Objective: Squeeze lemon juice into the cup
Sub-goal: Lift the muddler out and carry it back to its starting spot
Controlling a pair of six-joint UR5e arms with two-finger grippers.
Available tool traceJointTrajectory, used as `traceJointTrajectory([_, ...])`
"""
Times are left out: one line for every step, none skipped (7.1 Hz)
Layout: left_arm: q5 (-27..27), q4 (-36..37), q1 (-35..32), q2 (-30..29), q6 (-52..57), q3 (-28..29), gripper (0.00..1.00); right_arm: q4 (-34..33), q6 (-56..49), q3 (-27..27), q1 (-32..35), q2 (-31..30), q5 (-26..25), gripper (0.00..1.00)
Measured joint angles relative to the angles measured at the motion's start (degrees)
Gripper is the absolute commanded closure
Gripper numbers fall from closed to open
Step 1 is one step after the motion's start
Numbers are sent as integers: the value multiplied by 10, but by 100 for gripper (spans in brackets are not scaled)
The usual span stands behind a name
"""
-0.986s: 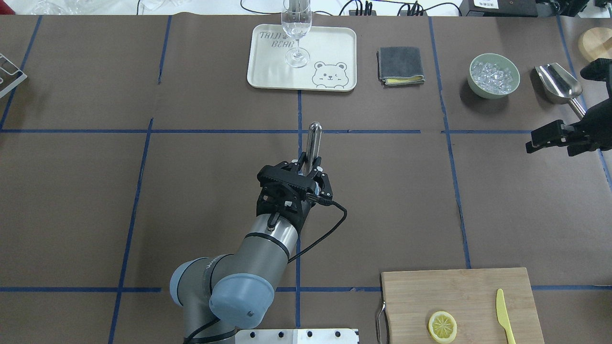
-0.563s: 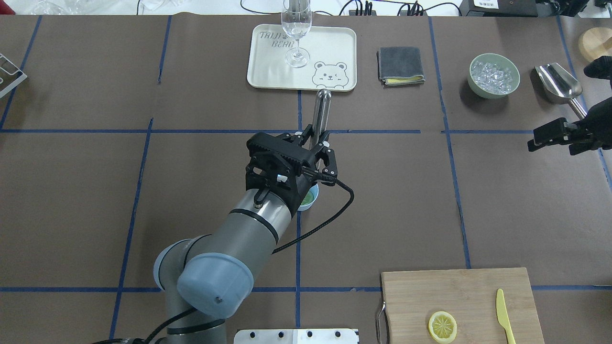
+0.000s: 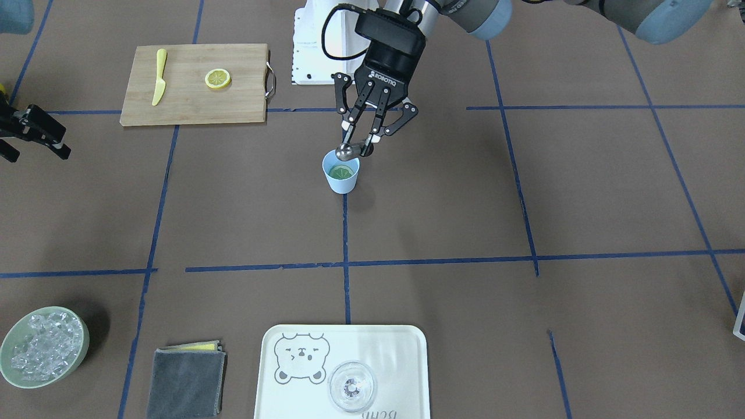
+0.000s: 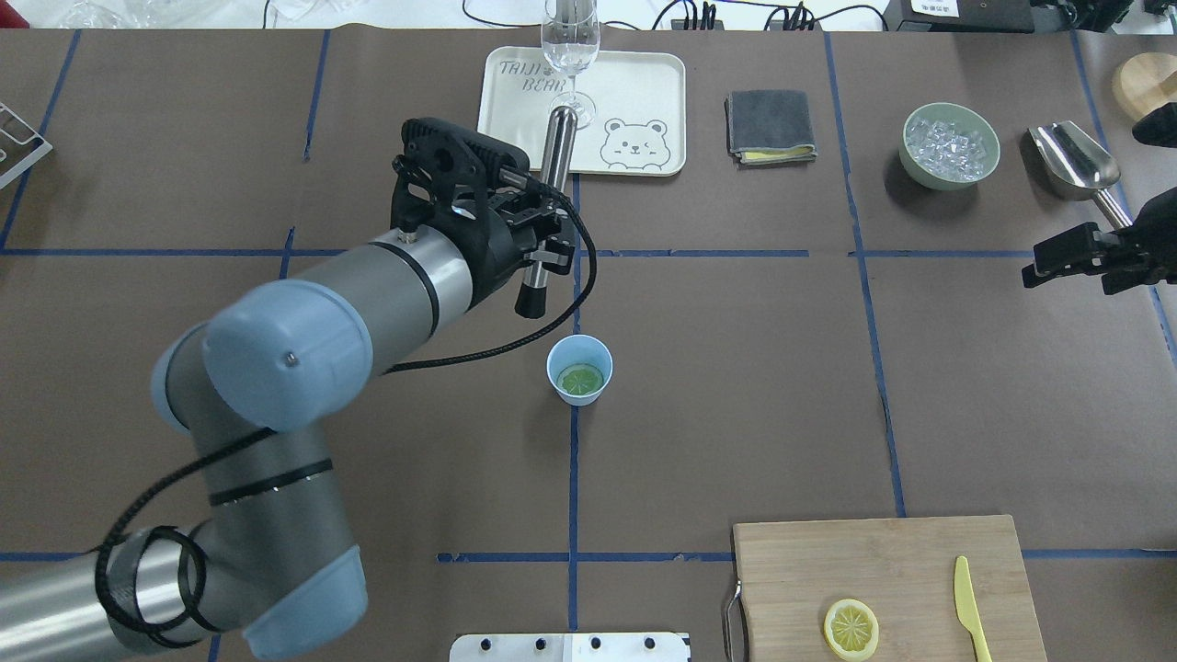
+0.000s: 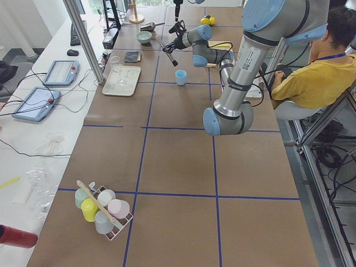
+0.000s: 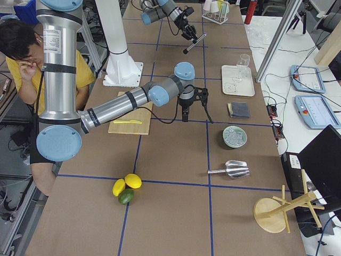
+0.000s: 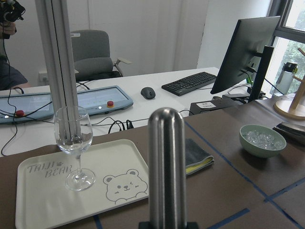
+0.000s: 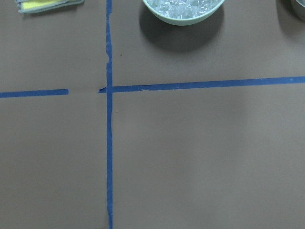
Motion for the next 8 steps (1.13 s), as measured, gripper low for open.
traceJointTrajectory([-93, 36, -44, 33, -12, -17, 100, 0, -2, -3, 1, 0, 0, 0])
traceJointTrajectory([-185, 55, -90, 79, -22, -30, 100, 0, -7, -8, 2, -1, -1, 0])
traceJointTrajectory([-272, 64, -138, 128, -27, -34, 100, 0, -17, -13, 3, -2, -2, 0])
traceJointTrajectory([-338, 68, -172, 185, -29, -33, 100, 0, -26, -17, 7, -4, -1, 0])
traceJointTrajectory([-374, 70, -188, 234, -29, -26, 100, 0, -29, -18, 13, -5, 1, 0])
traceJointTrajectory([-393, 77, -195, 263, -29, -10, 100, 0, -30, -20, 20, -5, 6, 0])
traceJointTrajectory([-407, 104, -197, 280, -30, 7, 100, 0, -31, -22, 25, -6, 10, 0])
traceJointTrajectory([-415, 140, -197, 285, -29, 25, 100, 0, -31, -22, 28, -6, 15, 0])
